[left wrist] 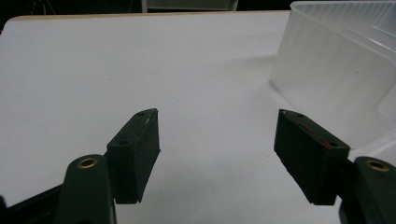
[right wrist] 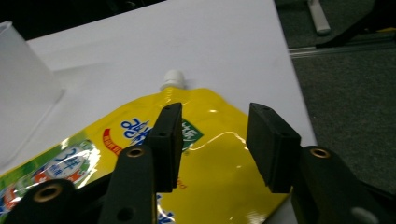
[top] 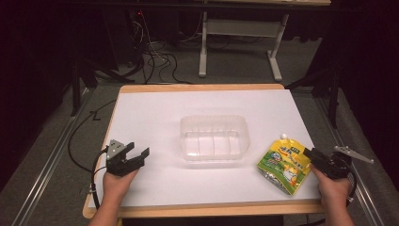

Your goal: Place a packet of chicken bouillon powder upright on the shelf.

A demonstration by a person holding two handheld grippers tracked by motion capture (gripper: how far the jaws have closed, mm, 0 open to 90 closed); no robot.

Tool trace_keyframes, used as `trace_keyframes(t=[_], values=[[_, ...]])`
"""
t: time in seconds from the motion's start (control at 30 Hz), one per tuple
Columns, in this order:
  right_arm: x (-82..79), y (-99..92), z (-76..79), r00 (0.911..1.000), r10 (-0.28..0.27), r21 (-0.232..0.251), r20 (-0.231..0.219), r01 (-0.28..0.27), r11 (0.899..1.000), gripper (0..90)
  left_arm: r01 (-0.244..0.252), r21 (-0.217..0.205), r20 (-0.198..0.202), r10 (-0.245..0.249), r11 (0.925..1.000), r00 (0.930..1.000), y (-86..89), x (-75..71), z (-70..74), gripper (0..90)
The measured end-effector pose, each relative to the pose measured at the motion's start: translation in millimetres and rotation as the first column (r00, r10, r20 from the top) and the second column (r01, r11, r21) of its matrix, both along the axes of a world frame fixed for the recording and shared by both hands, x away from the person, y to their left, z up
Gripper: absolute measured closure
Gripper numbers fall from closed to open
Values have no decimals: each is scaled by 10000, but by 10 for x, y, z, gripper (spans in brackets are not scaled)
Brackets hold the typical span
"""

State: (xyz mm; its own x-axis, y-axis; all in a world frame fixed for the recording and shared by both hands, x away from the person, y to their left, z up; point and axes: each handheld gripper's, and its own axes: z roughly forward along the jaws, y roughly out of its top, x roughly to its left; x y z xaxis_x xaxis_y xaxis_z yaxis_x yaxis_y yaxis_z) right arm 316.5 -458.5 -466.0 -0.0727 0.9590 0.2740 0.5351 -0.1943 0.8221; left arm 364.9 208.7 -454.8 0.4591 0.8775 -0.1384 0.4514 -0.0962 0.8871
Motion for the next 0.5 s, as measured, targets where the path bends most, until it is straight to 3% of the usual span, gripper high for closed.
trace_keyframes(t=[0.2, 0.37, 0.5], values=[[-3, -214, 44, 9967, -648, 825, -487, 687, 9942, 483, 215, 44, 77, -215, 9998, 9997, -44, 4, 19, 317], [10, -234, -28, 9902, -899, 677, -1064, 974, 9929, 458, 361, 165, 80, -363, 9992, 9993, -71, 4, 15, 316], [19, -275, -71, 9836, -1129, 854, -1408, 1257, 9884, 430, 394, 185, 116, -396, 9991, 9991, -74, -9, 20, 314]])
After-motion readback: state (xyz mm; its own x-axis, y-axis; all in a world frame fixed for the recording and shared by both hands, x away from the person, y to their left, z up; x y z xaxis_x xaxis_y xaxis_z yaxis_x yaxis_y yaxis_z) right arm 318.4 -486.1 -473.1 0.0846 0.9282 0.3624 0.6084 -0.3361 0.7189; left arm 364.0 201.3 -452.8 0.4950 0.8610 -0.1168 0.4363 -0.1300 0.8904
